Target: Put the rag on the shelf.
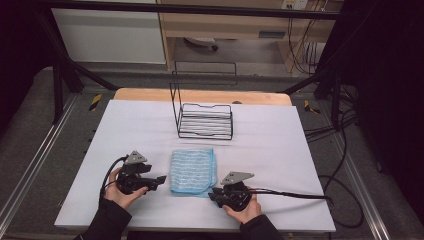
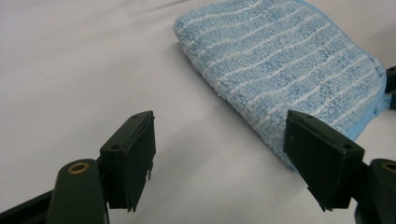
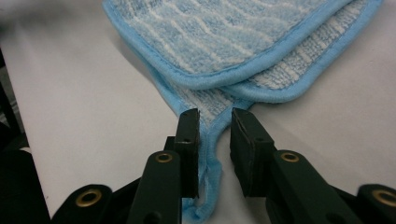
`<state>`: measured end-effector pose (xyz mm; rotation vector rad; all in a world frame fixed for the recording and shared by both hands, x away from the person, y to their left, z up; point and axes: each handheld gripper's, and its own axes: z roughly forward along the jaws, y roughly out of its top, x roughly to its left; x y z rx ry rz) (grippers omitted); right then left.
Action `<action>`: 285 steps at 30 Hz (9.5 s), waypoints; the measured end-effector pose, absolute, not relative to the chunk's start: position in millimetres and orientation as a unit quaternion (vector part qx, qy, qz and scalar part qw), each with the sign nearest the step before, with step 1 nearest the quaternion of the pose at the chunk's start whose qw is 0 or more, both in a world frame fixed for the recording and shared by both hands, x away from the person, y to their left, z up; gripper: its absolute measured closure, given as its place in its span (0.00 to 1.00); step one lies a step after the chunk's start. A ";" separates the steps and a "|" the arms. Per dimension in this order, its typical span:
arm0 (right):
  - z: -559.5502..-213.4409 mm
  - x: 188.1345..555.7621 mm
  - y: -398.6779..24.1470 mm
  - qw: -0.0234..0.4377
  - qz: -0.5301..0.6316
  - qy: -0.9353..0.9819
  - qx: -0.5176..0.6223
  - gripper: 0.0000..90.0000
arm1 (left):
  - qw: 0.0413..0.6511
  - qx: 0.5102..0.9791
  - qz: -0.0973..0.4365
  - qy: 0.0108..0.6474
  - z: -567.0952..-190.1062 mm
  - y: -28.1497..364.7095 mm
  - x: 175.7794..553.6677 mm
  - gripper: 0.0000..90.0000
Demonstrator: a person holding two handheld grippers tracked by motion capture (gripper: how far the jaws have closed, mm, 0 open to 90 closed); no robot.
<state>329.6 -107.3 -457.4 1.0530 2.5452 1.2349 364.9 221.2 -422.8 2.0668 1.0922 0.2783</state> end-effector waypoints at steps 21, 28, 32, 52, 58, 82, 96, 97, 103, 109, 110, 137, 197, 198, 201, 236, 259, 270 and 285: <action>-445.2 315.4 -111.7 0.021 0.401 0.846 0.352 0.91 | 0.388 0.817 0.104 0.414 -417.0 218.2 367.7 0.25; -424.5 336.5 -126.4 0.077 0.452 0.817 0.351 0.53 | 0.397 0.817 0.113 0.402 -406.3 208.6 385.6 0.23; -420.2 356.3 -132.0 0.092 0.461 0.806 0.359 0.33 | 0.397 0.812 0.115 0.412 -406.9 199.5 402.2 0.23; -429.0 406.7 -139.8 0.099 0.452 0.795 0.392 0.17 | 0.374 0.804 0.093 0.454 -435.8 167.8 448.3 0.57; -429.1 414.8 -138.5 0.087 0.458 0.784 0.409 0.22 | 0.368 0.806 0.078 0.456 -442.3 168.8 448.5 0.63; -456.0 449.9 -106.0 0.060 0.419 0.797 0.432 0.69 | 0.368 0.815 0.082 0.440 -446.8 164.3 443.8 0.78; -455.0 451.8 -105.9 0.007 0.413 0.786 0.460 0.85 | 0.370 0.814 0.076 0.441 -446.7 162.6 442.0 0.86; -455.0 452.4 -106.1 0.004 0.413 0.785 0.461 0.86 | 0.371 0.814 0.075 0.440 -446.6 162.7 442.0 0.86; -453.5 452.7 -106.8 -0.003 0.415 0.781 0.466 0.89 | 0.375 0.811 0.066 0.443 -444.3 165.0 442.7 0.90; -450.8 450.3 -108.1 0.002 0.423 0.778 0.465 0.90 | 0.391 0.804 0.057 0.445 -438.3 169.5 441.1 0.91; -449.7 449.7 -108.3 0.004 0.426 0.777 0.463 0.90 | 0.394 0.802 0.057 0.445 -436.4 170.3 440.3 0.91; -399.5 415.0 -124.0 0.054 0.527 0.741 0.412 0.90 | 0.466 0.784 0.118 0.393 -381.1 174.5 405.8 0.91; -274.1 380.8 -135.2 0.240 0.634 0.663 0.317 0.91 | 0.610 0.689 0.227 0.321 -270.5 163.0 394.6 0.91; -272.1 380.9 -135.2 0.243 0.634 0.662 0.317 0.91 | 0.611 0.687 0.229 0.319 -268.6 162.7 395.1 0.91; -266.5 381.7 -135.4 0.249 0.639 0.656 0.315 0.91 | 0.617 0.681 0.233 0.318 -263.6 161.8 397.3 0.91; -187.9 412.1 -129.9 0.313 0.654 0.622 0.295 0.91 | 0.667 0.624 0.275 0.300 -195.3 156.2 428.5 0.92; -137.7 435.8 -125.3 0.342 0.666 0.605 0.270 0.91 | 0.687 0.590 0.304 0.296 -150.1 153.5 450.2 0.92; -129.0 459.4 -123.0 0.342 0.664 0.608 0.268 0.91 | 0.692 0.576 0.311 0.305 -143.5 153.6 466.5 0.92; -124.5 487.8 -121.9 0.344 0.666 0.608 0.261 0.91 | 0.698 0.562 0.321 0.307 -140.8 152.3 492.4 0.92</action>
